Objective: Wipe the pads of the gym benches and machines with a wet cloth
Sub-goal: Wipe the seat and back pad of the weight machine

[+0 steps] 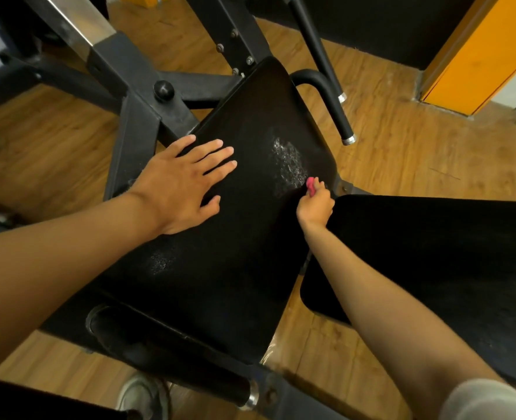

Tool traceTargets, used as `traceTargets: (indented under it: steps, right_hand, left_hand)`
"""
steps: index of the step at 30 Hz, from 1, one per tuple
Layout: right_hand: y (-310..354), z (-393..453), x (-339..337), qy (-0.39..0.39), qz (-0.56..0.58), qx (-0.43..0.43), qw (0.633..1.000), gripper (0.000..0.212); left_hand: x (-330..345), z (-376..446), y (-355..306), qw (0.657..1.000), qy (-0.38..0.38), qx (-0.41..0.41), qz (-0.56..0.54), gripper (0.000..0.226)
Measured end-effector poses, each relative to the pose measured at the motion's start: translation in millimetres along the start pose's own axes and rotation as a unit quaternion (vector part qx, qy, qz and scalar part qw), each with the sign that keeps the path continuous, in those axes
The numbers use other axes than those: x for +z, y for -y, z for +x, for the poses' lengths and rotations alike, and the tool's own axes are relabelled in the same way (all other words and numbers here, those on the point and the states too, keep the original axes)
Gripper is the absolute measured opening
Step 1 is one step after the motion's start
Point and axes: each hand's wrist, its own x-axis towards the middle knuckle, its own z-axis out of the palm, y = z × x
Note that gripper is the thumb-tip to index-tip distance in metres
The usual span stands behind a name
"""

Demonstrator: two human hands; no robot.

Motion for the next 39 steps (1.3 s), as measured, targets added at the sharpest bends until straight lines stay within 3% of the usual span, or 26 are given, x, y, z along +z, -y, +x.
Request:
traceTargets:
  steps: [7, 16, 23, 33, 39]
  right_hand:
    - [2, 80, 2, 0.000, -0.011, 0.061, 0.998, 0.032]
    - [-1, 131, 0, 0.024, 0.035, 0.077, 0.996, 0.041]
    - [5, 51, 2, -0.016, -0.055, 0.023, 0.998, 0.037]
    - [-37, -110, -7, 0.011, -0.051, -0.081, 0.995, 0.030]
    - [-79, -189, -10, 0.058, -0.002, -0.120, 0.991, 0.052]
  left_hand:
    - [6, 17, 2, 1.000, -0.020, 0.000, -0.014, 0.079]
    - [8, 18, 1, 1.000, -0.027, -0.002, -0.011, 0.074]
    - [5, 17, -2, 1.000, -0.026, -0.009, 0.000, 0.075]
    - [0, -6, -4, 1.000, -0.009, -0.014, -0.004, 0.073]
    - [-2, -55, -5, 0.999, -0.007, -0.021, -0.036, 0.072]
